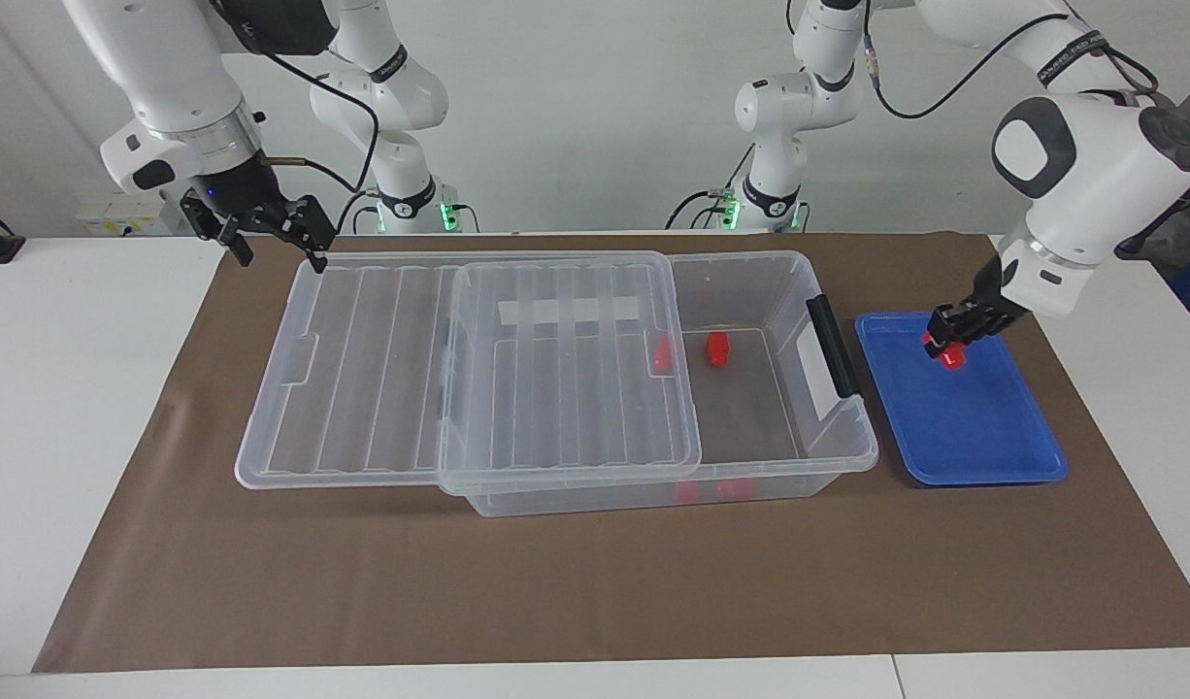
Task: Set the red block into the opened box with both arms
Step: 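Carry the red block into the open box with the left gripper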
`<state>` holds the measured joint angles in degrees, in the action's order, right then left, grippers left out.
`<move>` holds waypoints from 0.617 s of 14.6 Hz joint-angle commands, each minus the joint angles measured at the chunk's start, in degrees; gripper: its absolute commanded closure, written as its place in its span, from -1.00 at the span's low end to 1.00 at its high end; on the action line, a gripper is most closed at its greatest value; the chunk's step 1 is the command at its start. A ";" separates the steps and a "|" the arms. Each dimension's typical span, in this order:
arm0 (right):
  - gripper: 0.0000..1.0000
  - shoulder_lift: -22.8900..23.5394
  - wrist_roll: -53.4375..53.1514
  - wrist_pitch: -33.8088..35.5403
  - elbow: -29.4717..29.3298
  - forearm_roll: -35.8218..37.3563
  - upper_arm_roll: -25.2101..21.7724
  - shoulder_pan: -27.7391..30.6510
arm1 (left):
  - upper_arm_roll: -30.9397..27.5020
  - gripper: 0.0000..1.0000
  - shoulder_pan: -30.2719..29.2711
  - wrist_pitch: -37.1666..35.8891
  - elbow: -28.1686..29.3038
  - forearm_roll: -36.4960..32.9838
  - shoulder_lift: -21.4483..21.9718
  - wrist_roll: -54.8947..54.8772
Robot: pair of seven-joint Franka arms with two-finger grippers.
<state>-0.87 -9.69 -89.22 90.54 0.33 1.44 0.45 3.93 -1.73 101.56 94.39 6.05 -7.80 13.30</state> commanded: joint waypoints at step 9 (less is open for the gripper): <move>-1.00 -0.98 -0.77 0.27 1.91 -0.16 0.23 0.96 | -0.41 1.00 19.47 22.77 15.71 -3.06 2.88 25.46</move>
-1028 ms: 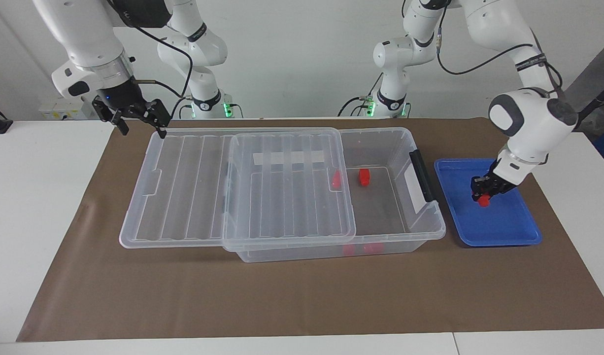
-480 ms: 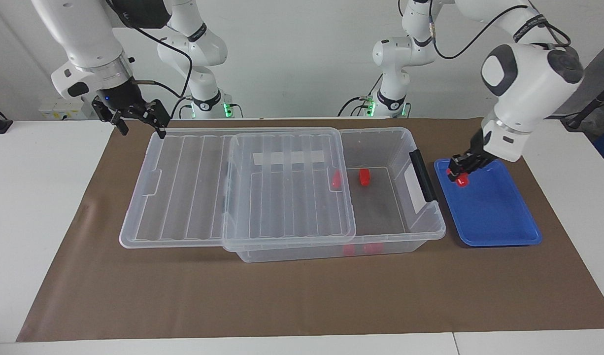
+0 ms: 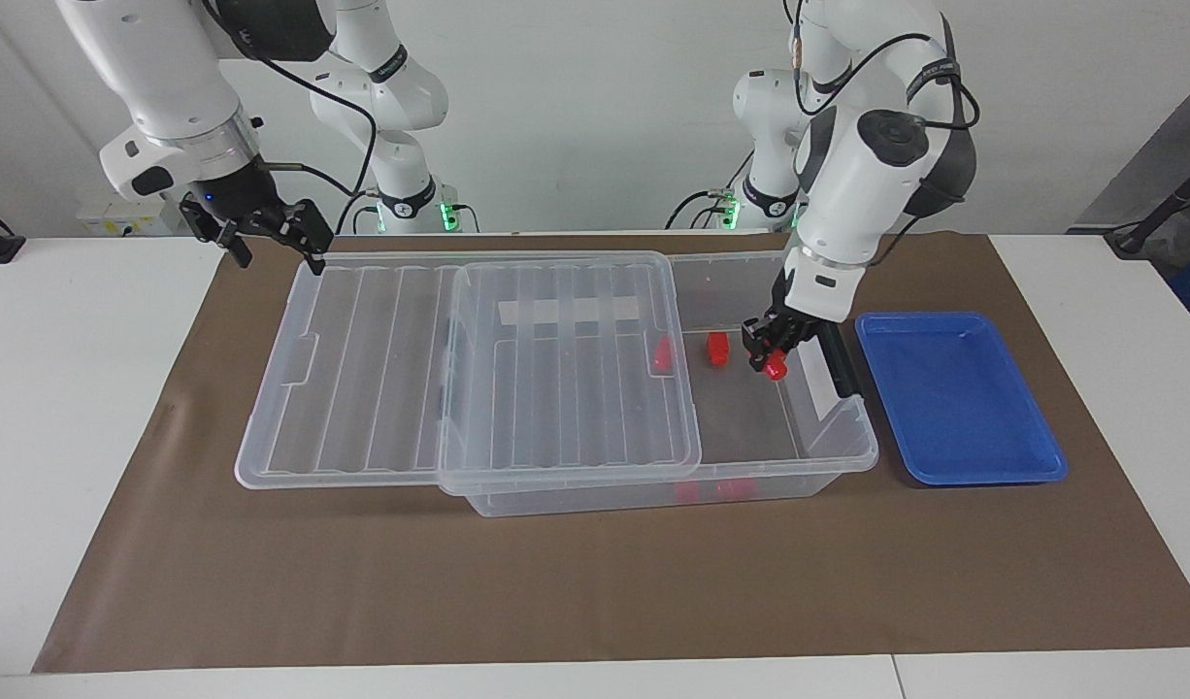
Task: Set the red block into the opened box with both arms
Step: 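Carry the red block into the open box with the left gripper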
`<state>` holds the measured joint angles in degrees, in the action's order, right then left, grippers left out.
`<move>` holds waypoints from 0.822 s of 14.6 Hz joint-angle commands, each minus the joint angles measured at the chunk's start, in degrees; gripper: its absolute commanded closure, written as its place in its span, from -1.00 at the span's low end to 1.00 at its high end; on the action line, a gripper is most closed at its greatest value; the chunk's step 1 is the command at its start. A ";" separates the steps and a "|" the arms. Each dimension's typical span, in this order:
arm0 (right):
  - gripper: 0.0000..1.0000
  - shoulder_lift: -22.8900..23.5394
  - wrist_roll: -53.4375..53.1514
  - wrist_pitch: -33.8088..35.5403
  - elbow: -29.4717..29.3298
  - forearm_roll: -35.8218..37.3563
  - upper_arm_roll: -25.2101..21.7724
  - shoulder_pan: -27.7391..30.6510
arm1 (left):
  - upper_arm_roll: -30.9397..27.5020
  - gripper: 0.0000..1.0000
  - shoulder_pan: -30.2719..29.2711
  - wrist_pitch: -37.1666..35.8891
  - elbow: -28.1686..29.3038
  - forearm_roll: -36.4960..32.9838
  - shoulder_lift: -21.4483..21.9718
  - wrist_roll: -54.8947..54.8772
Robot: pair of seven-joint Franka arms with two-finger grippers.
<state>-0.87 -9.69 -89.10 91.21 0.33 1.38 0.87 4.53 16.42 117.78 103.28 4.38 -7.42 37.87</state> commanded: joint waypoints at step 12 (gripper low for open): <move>-1.00 -1.24 -0.59 -2.39 2.04 -0.16 0.29 0.63 | -1.10 1.00 1.52 24.86 18.36 -11.33 -2.51 1.07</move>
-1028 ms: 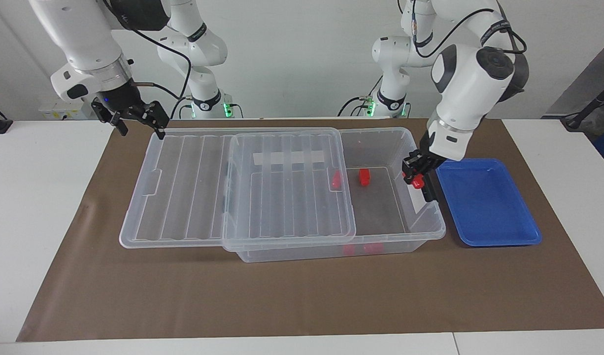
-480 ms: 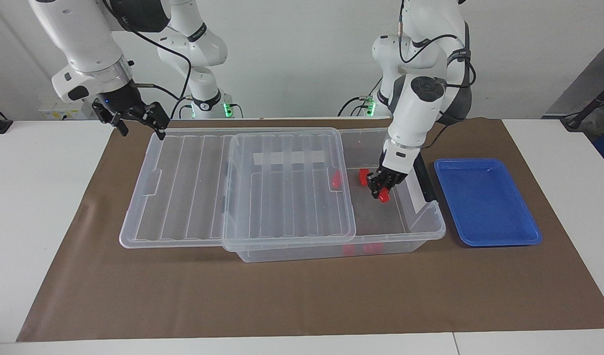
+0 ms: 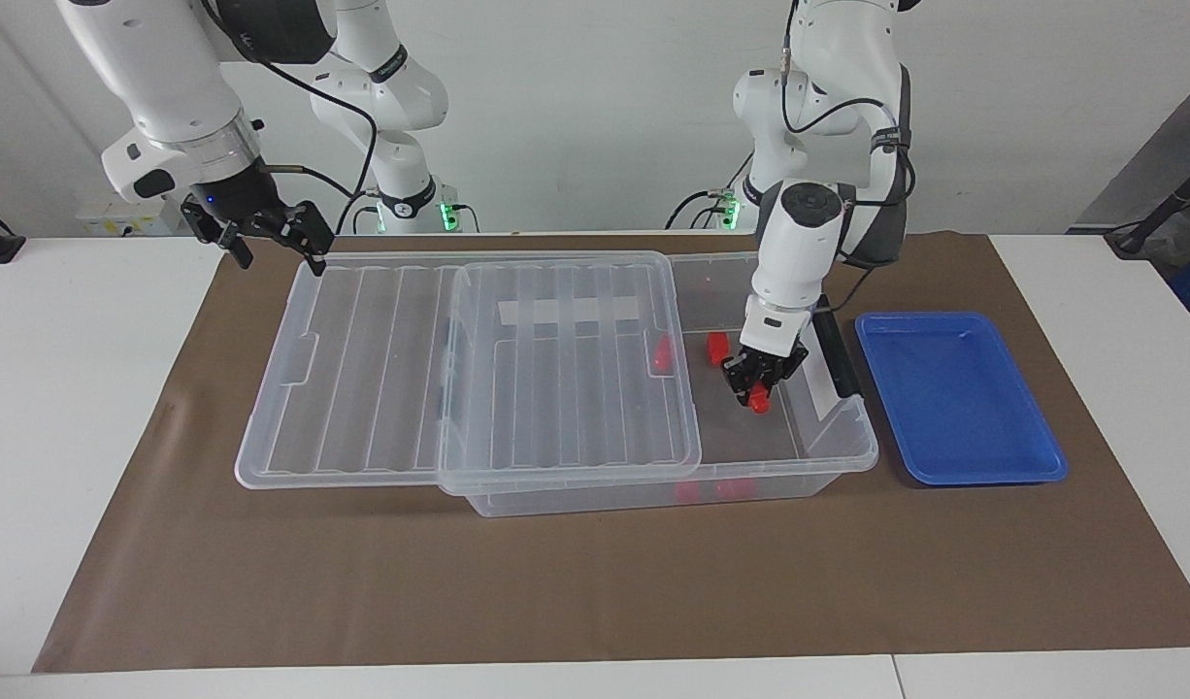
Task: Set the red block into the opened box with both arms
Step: 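Carry the red block into the open box with the left gripper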
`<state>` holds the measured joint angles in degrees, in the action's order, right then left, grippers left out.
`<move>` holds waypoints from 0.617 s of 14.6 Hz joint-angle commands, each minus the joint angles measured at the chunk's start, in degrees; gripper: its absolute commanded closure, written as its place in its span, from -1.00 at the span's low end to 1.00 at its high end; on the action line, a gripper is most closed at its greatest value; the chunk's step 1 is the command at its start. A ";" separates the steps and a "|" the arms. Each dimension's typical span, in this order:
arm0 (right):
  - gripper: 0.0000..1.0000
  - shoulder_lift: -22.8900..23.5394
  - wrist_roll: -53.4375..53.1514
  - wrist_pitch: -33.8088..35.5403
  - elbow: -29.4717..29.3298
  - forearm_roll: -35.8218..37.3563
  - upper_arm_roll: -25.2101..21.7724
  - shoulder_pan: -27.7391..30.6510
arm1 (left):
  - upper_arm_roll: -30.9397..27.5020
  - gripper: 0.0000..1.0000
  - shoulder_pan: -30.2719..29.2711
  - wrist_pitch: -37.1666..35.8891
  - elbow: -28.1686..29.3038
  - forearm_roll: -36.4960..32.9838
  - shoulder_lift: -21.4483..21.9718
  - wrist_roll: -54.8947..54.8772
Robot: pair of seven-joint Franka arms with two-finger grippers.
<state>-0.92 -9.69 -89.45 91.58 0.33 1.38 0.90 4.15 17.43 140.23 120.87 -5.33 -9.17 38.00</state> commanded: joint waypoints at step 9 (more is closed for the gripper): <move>-1.00 -1.28 0.55 -3.54 2.55 -0.16 0.29 1.73 | -1.07 1.00 0.68 7.51 1.38 -3.38 -5.77 1.20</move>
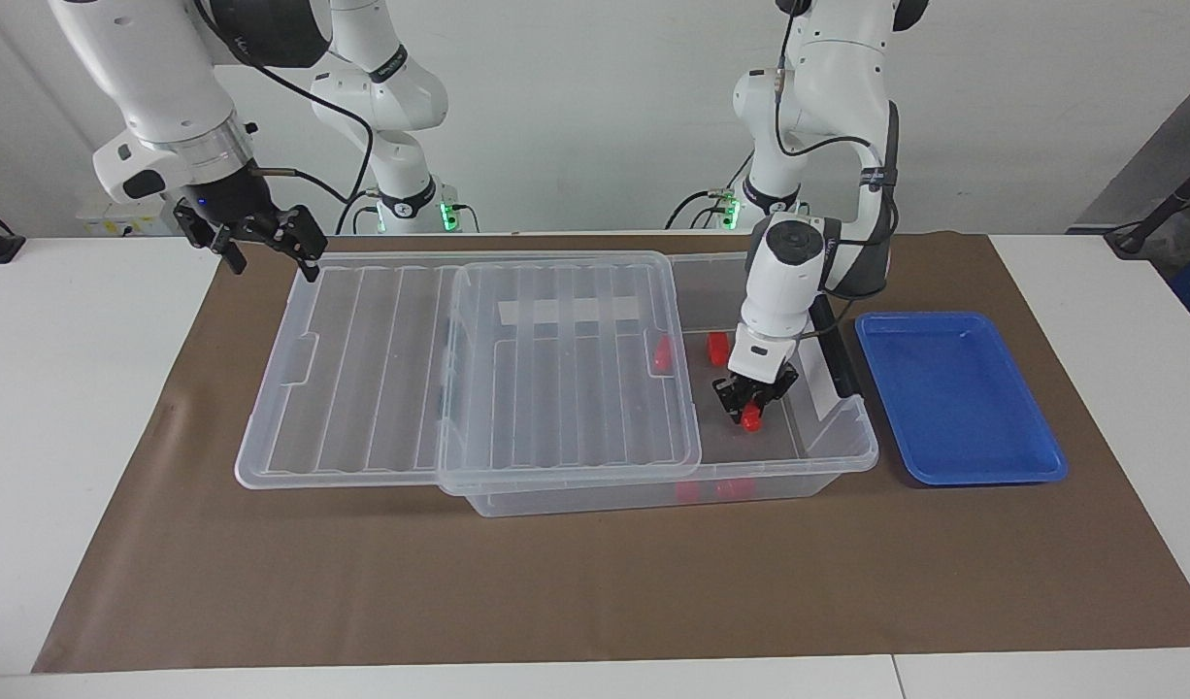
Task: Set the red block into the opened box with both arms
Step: 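Release the red block in the box and withdraw the left gripper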
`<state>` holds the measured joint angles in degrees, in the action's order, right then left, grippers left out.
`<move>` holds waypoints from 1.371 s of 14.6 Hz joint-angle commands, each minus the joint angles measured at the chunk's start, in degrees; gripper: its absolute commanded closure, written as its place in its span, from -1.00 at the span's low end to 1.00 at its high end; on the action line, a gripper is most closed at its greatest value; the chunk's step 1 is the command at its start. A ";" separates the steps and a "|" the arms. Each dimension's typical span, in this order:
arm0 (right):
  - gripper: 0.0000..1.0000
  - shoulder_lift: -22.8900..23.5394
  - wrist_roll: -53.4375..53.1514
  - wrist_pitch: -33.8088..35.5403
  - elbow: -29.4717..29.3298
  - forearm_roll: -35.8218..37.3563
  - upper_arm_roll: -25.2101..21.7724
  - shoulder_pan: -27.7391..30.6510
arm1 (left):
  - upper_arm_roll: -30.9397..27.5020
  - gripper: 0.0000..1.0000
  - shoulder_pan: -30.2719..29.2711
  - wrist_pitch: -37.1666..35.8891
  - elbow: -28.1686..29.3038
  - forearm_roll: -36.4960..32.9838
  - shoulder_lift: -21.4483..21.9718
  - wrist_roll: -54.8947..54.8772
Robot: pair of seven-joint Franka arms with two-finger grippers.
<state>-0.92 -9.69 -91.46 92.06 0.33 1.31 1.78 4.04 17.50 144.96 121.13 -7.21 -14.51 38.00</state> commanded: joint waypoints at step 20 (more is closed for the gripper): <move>0.65 -1.54 2.83 -13.81 9.44 -0.16 0.36 5.07 | -1.14 -1.00 -0.01 5.25 2.18 -1.49 -1.14 1.02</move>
<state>-0.98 -8.80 -100.73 97.33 0.33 1.26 5.10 3.38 17.49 149.13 122.63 -7.26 -15.63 38.02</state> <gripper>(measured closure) 0.308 0.000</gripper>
